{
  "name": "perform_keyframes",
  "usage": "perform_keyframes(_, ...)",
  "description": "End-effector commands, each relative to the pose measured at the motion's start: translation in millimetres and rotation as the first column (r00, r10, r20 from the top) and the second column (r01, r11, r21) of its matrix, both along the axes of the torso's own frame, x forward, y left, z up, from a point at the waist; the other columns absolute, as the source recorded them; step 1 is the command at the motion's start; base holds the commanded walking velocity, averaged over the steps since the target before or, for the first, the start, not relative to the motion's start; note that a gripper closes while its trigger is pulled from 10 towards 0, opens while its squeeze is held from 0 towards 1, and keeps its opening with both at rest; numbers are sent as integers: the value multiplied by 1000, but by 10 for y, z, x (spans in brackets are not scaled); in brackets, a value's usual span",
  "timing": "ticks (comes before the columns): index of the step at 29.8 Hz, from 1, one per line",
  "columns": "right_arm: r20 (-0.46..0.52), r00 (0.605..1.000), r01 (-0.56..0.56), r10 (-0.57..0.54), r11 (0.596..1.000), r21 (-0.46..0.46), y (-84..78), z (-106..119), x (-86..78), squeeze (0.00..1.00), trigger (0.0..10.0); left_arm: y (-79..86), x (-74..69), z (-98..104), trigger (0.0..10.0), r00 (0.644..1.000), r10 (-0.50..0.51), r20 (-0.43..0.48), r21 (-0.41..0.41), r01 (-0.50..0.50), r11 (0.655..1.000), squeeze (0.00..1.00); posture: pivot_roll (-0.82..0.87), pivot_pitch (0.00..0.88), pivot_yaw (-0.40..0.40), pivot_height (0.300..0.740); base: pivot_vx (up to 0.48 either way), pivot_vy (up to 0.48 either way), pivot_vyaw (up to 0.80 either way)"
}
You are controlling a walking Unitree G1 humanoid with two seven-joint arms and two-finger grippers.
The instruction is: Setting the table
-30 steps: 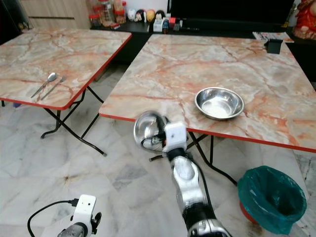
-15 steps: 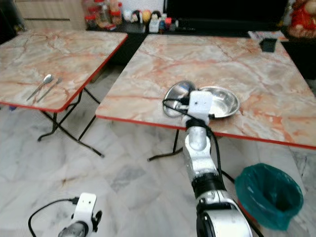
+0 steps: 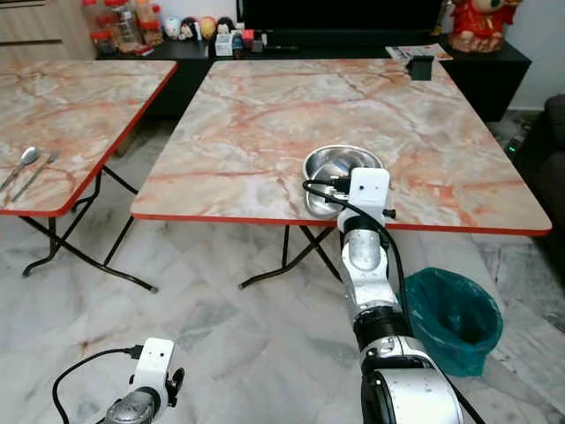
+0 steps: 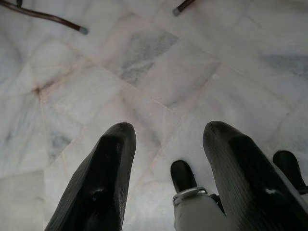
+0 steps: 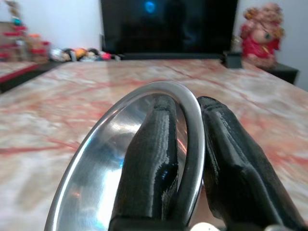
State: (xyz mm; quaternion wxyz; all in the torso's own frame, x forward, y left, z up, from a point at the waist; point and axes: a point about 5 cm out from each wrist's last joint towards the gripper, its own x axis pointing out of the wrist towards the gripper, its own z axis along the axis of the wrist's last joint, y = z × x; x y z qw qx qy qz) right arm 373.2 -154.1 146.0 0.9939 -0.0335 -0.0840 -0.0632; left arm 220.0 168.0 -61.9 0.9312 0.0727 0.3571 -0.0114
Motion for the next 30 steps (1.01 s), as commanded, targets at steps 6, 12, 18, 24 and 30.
perform_keyframes(6,40,999,-13,13,1000,-2,33,105,39,0,10000,49,-47,-25,10000,1000,24,-11,7,-24,1000,0,9,9,39,740,332,0,0)
perform_keyframes(12,54,998,-12,11,1000,15,-5,126,45,0,10000,52,-46,-23,10000,1000,20,-9,7,-20,1000,0,8,10,40,740,376,0,0)
perform_keyframes(18,57,998,-17,16,1000,23,-6,140,53,0,10000,58,-49,-25,10000,1000,18,-11,10,-17,1000,0,7,8,42,740,391,0,-524)
perform_keyframes(24,76,997,-21,20,1000,17,-4,156,47,0,10000,54,-50,-25,10000,1000,13,-11,10,-13,1000,0,7,0,42,740,390,0,-69)
perform_keyframes(30,76,997,-27,26,1000,16,13,151,49,0,10000,46,-57,-30,10000,1000,6,-13,11,-6,1000,0,6,0,42,740,392,0,0)
